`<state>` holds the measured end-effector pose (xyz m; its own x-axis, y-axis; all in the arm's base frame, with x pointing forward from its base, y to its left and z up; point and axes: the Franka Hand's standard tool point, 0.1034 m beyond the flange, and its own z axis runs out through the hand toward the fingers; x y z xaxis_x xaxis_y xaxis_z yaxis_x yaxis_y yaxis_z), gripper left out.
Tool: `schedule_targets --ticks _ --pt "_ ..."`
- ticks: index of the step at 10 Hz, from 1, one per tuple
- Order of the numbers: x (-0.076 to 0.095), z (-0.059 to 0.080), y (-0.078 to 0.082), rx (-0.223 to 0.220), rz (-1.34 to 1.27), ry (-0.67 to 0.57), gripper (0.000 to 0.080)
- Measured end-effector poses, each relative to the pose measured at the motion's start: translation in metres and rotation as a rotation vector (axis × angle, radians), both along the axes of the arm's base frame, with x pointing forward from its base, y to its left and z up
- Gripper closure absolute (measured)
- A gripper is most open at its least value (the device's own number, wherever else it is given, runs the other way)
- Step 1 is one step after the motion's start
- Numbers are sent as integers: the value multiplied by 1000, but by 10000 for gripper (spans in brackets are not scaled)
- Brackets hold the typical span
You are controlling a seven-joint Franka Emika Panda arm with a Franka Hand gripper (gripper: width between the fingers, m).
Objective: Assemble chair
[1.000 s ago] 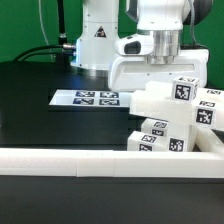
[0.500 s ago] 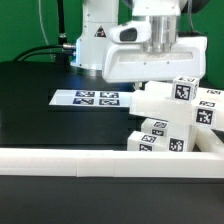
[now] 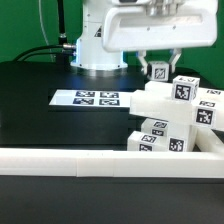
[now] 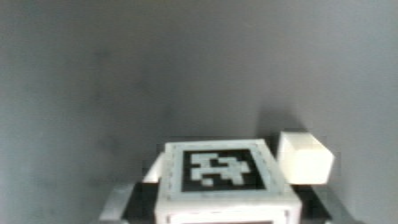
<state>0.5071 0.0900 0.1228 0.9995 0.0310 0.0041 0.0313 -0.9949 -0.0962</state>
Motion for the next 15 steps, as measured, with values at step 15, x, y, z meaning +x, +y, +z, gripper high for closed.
schedule_targets --ticks 15 --pt "71 11 30 -9 -34 -59 519"
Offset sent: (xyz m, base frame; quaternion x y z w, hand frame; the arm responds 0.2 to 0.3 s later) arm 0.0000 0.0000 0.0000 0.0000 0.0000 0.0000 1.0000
